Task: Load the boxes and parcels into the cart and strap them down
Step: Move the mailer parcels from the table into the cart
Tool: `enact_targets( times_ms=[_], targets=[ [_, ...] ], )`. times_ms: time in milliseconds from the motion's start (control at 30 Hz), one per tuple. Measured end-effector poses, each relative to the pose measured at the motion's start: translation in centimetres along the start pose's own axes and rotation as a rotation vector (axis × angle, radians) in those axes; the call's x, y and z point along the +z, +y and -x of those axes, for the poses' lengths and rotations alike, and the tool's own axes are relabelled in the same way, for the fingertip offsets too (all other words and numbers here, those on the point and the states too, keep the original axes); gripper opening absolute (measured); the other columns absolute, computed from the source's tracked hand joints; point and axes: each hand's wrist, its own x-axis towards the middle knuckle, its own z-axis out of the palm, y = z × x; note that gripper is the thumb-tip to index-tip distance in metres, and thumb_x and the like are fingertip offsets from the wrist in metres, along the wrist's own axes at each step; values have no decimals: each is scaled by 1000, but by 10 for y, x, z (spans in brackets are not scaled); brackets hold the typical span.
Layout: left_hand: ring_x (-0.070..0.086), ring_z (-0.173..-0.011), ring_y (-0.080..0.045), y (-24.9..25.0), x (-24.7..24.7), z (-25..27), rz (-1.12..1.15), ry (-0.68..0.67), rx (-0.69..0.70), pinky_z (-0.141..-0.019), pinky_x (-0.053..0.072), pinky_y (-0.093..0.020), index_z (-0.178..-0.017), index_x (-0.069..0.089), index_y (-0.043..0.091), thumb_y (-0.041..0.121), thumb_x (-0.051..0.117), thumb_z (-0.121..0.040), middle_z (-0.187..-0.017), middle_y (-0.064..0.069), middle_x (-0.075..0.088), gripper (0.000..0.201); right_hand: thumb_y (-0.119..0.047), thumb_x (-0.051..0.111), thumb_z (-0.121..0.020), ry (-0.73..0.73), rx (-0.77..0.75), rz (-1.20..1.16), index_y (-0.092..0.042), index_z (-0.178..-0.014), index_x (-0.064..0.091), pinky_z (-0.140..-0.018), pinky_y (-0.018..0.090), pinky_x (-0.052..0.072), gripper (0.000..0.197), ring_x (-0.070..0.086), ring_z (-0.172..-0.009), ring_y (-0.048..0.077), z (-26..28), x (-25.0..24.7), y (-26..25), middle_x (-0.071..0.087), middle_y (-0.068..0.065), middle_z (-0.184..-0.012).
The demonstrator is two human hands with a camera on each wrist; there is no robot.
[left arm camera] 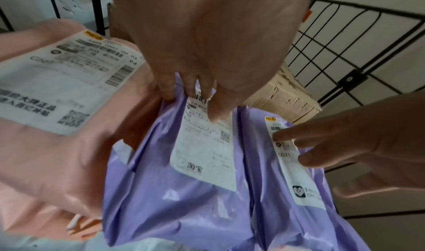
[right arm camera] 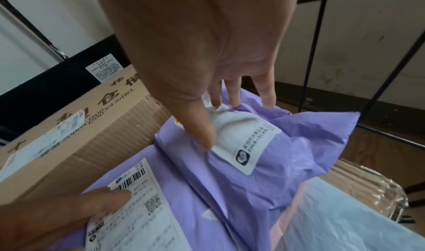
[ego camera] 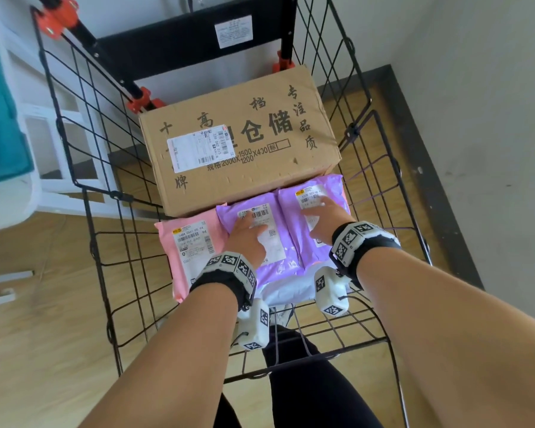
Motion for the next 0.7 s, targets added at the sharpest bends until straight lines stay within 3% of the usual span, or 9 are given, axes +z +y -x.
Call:
enact_targets(
  times_ms=[100, 233, 333, 433, 500, 600, 700],
  targets=[
    [8, -148, -12, -2, -10, 11, 81, 72, 6, -119, 15, -25, -142, 44, 23, 0, 38, -93, -161, 1, 10, 55, -11, 56, -89, 32, 57, -35, -35, -139, 48, -104, 30, 42, 56, 43, -132, 24, 16, -10, -7, 28, 2, -154],
    [29, -142, -19, -5, -32, 34, 125, 107, -8, -113, 30, -29, -133, 55, 19, -1, 42, -91, -156, -4, 25, 48, -15, 53, -92, 44, 101, -22, -29, -139, 50, -85, 27, 49, 49, 57, -117, 24, 41, -25, -23, 48, 4, -142],
    [44, -131, -25, -11, -53, 52, 152, 165, -5, -108, 37, -30, -128, 60, 14, -1, 45, -91, -142, -8, 46, 43, -17, 47, -97, 49, 90, 58, -25, -146, 41, -98, 30, 45, 50, 46, -130, 24, 63, -36, -42, 40, 5, -150],
    [53, -121, -27, -20, -74, 70, 293, 232, -2, -105, 41, -33, -115, 67, 12, -1, 47, -89, -132, -8, 57, 36, -20, 50, -96, 67, 78, 42, -26, -147, 39, -102, 30, 40, 52, 44, -132, 21, 84, -43, -62, 36, 1, -153],
    [56, -116, -26, -26, -94, 92, 296, 267, 16, -101, 44, -36, -119, 67, 16, 3, 45, -89, -128, -6, 59, 39, -22, 51, -96, 97, 77, 35, -25, -145, 41, -104, 30, 39, 51, 44, -132, 21, 102, -46, -81, 38, 1, -151],
    [51, -123, -25, -40, -124, 122, 288, 338, 68, -106, 40, -36, -129, 60, 15, 4, 41, -92, -136, -6, 54, 43, -20, 51, -97, 147, 38, 46, -15, -138, 49, -104, 34, 42, 42, 50, -127, 27, 129, -48, -114, 50, 8, -141],
    [55, -119, -24, -63, -150, 146, 251, 441, 91, -102, 43, -32, -125, 62, 19, 7, 41, -93, -134, -4, 57, 41, -22, 53, -94, 210, 24, 25, -12, -131, 58, -104, 36, 42, 39, 52, -123, 28, 155, -45, -151, 56, 11, -134]
  ],
)
